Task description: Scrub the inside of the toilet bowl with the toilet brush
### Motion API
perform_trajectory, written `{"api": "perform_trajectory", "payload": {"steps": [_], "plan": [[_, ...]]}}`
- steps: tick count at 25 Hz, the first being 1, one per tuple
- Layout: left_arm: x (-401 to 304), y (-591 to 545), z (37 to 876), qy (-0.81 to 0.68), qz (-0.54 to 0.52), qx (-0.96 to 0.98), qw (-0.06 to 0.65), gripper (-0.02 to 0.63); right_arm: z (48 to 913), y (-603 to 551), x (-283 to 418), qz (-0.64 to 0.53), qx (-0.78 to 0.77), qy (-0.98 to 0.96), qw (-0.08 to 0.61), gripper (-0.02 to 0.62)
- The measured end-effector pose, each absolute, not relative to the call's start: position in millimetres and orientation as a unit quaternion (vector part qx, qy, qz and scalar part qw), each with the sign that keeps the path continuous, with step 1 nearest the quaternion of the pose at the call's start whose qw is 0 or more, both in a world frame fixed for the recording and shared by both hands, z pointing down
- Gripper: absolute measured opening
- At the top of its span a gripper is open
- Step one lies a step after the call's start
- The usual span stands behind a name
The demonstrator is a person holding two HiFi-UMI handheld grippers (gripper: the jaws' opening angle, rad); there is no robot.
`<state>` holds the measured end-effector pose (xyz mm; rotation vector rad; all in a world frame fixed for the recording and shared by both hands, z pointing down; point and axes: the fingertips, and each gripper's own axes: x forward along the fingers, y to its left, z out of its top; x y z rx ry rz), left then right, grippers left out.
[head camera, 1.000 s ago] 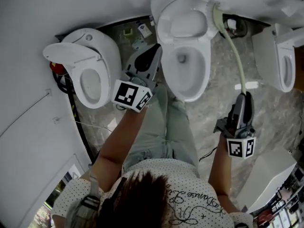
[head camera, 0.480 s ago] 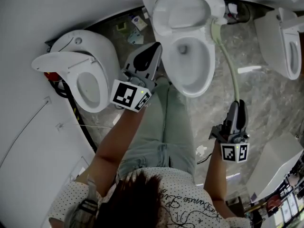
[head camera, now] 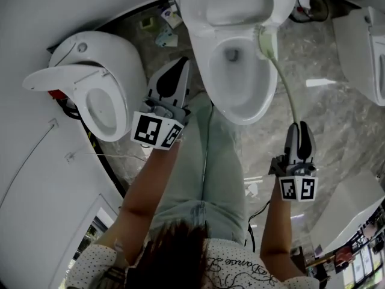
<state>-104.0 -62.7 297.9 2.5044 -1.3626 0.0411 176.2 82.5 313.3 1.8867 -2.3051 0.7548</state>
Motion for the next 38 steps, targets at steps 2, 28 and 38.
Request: {"api": "perform_trajectory", "payload": {"steps": [2,28,38], "plan": [[-103,-61,315,-0.48,0.019,0.865,0.148,0.003,333,81,177,0.245,0.605,-0.755,0.055,0.114],[-92,-31,460,-0.492,0.052,0.849,0.188,0.002,556,69,161,0.366,0.548,-0.745,0.104,0.114],[-92,-16,468,-0.496,0.057,0.843,0.197,0.002,594,38,133,0.439,0.532,-0.721,0.059,0.114]]}}
